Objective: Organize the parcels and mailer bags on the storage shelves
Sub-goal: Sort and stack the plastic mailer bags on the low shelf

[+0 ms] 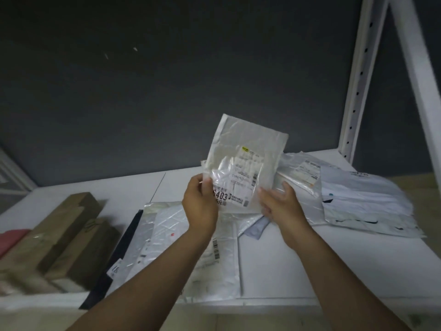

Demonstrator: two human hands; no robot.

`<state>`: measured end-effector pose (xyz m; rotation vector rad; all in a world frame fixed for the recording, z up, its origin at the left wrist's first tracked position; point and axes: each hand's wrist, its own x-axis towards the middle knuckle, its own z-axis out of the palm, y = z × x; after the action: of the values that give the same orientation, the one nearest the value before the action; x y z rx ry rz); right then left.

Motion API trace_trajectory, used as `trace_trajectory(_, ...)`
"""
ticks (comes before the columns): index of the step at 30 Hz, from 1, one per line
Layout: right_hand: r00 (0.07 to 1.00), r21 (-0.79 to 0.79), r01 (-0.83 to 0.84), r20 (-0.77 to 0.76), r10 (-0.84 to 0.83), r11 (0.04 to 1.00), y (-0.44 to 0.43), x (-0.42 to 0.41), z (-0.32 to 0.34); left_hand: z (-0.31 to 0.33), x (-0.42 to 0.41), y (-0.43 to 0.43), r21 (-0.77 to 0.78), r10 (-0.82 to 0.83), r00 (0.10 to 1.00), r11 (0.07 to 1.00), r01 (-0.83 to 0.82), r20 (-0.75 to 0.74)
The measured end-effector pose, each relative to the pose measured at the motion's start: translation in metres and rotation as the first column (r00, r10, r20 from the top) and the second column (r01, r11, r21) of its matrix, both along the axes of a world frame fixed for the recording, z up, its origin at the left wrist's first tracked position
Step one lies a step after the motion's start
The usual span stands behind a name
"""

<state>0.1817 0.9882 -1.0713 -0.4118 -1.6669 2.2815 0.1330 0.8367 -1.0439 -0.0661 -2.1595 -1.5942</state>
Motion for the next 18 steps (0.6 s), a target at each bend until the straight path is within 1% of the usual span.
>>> trace_trajectory(2,1.0,0.035,0.015,0.014,-0.016,0.999,-0.002,0.004,0.003,0.006,0.01,-0.014,0.038,-0.03,0.998,0.999,0.028,0.054)
trace_trajectory(5,0.997,0.108,-0.041,0.063,0.035,0.993,-0.003,0.013,0.007,0.018,0.024,-0.034,0.084,-0.108,0.98,0.992,0.095,0.166)
trace_trajectory(7,0.993,0.079,-0.075,0.096,0.068,0.994,-0.002,0.02,0.008,0.023,0.031,-0.046,0.047,-0.225,0.939,0.974,0.221,0.259)
trace_trajectory(10,0.989,0.088,-0.059,0.144,0.046,0.994,0.004,0.034,0.012,0.025,0.038,-0.061,-0.002,-0.353,0.844,0.922,0.387,0.403)
trace_trajectory(11,0.985,0.111,-0.047,0.17,0.027,0.993,0.006,0.04,0.012,0.021,0.04,-0.066,-0.028,-0.361,0.828,0.911,0.412,0.43)
trace_trajectory(13,0.974,0.195,-0.025,0.228,-0.02,0.98,0.008,0.053,0.007,0.01,0.044,-0.071,-0.135,-0.333,0.825,0.89,0.434,0.456)
trace_trajectory(16,0.946,0.324,-0.01,0.309,-0.096,0.946,0.011,0.069,-0.005,-0.019,0.047,-0.078,-0.232,-0.256,0.843,0.886,0.4,0.473)
trace_trajectory(17,0.939,0.347,-0.006,0.324,-0.114,0.938,0.012,0.074,-0.007,-0.029,0.047,-0.083,-0.325,-0.198,0.861,0.867,0.377,0.468)
trace_trajectory(18,0.932,0.363,-0.004,0.339,-0.128,0.932,0.013,0.077,-0.009,-0.037,0.048,-0.088,-0.444,-0.138,0.876,0.819,0.363,0.463)
